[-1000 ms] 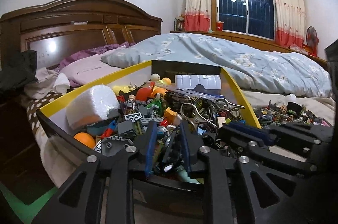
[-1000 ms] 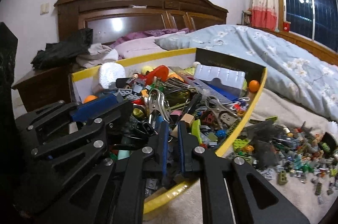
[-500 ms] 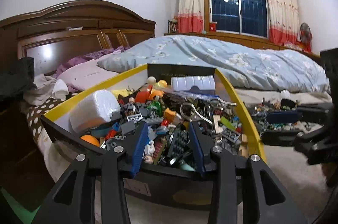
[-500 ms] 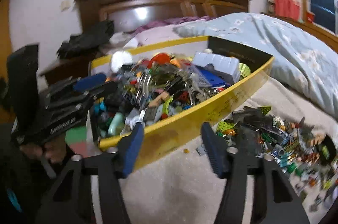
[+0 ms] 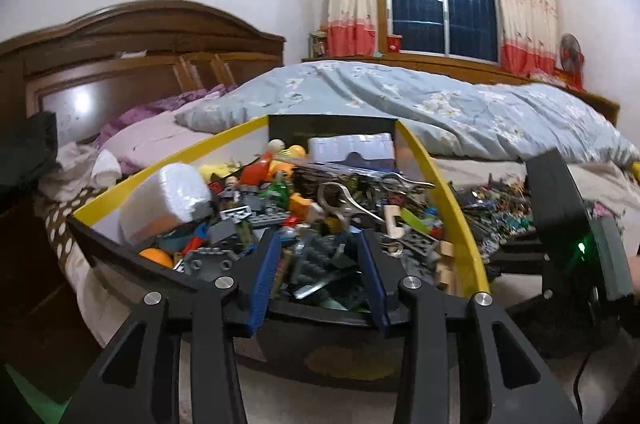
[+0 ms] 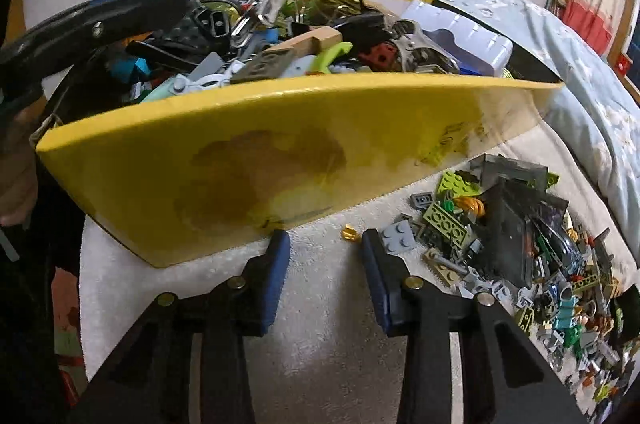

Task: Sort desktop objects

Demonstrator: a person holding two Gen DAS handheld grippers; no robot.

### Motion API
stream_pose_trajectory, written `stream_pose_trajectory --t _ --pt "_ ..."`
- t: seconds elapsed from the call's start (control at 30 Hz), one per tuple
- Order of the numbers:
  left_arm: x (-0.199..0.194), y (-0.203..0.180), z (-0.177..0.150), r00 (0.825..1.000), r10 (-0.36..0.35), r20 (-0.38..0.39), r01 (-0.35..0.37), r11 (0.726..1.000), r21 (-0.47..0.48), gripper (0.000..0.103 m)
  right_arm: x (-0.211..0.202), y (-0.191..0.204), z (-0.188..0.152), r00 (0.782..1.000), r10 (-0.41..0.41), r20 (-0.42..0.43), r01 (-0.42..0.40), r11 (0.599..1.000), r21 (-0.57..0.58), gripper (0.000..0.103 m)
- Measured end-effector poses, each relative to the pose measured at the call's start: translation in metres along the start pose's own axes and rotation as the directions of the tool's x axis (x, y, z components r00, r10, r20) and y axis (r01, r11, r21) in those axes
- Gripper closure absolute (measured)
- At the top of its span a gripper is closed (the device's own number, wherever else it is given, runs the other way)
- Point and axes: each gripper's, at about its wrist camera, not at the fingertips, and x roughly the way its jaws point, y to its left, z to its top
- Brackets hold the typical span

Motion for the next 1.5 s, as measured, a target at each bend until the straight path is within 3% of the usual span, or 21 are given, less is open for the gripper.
stream_pose_trajectory --t 0.07,0.13,0.37,0.53,0.67,0.7,0.8,0.83,1.1,1.23,1.27,1.3,1.33,1.5 --pt "-0.001 -0.005 -0.001 1.0 -0.007 0.007 0.007 1.0 0.012 0.062 0.001 0.001 0.001 1.0 -0.021 0.002 0.021 1.0 0.003 0.077" --pt "-0.001 -0.009 -0.001 1.0 -0.016 0.003 0.016 1.0 0.011 0.062 0.005 0.006 0.004 0.998 -0.063 0.005 0.063 0.998 -0.008 0.096" --pt "0.002 -0.017 0.002 1.0 -0.013 -0.01 0.013 1.0 0.005 0.062 0.001 0.01 0.0 0.994 -0.11 0.006 0.11 0.994 0.005 0.097" --pt "-0.002 -0.018 0.002 0.999 -0.046 -0.011 0.046 0.999 0.01 0.062 -0.03 -0.007 -0.024 0.99 -0.14 -0.03 0.142 0.989 0.049 0.097" --pt "-0.004 -0.013 0.0 1.0 -0.029 -0.011 0.029 0.999 0.014 0.062 -0.053 -0.028 -0.043 0.997 -0.064 -0.052 0.069 0.992 0.11 0.096" --pt "-0.004 -0.01 0.0 0.999 -0.029 -0.014 0.029 1.0 0.001 0.062 -0.057 -0.029 -0.046 0.997 -0.058 -0.052 0.063 0.993 0.103 0.093" --pt "-0.004 -0.002 0.0 1.0 -0.025 -0.014 0.024 0.999 -0.034 0.062 -0.062 -0.027 -0.046 0.997 -0.074 -0.012 0.075 0.993 0.097 0.059" --pt "-0.004 -0.002 0.0 1.0 -0.023 -0.014 0.023 0.999 -0.039 0.062 -0.061 -0.027 -0.042 0.997 -0.071 0.016 0.069 0.992 0.104 0.056" --pt "-0.006 -0.005 -0.003 1.0 -0.007 0.0 0.007 1.0 -0.002 0.062 -0.015 0.003 -0.005 0.991 -0.135 0.01 0.135 0.986 -0.096 0.062" --pt "-0.01 -0.002 -0.004 1.0 -0.012 0.002 0.012 1.0 0.005 0.062 -0.001 -0.007 0.0 0.987 -0.163 0.013 0.163 0.984 -0.068 0.066" --pt "-0.01 -0.002 -0.004 1.0 -0.011 0.001 0.011 1.0 0.006 0.062 0.002 -0.01 0.001 0.988 -0.155 0.011 0.156 0.986 -0.055 0.071" --pt "-0.01 -0.002 -0.004 1.0 -0.01 0.001 0.01 1.0 0.004 0.062 0.004 -0.01 0.002 0.989 -0.145 0.007 0.145 0.988 -0.055 0.087" --pt "-0.01 -0.003 -0.003 1.0 -0.006 -0.001 0.006 1.0 0.003 0.062 0.004 -0.01 0.003 0.988 -0.153 0.008 0.153 0.986 -0.066 0.089" --pt "-0.008 -0.006 0.001 1.0 0.006 -0.031 -0.007 1.0 -0.018 0.062 -0.023 -0.014 0.0 0.984 -0.168 0.058 0.169 0.985 -0.017 0.089"
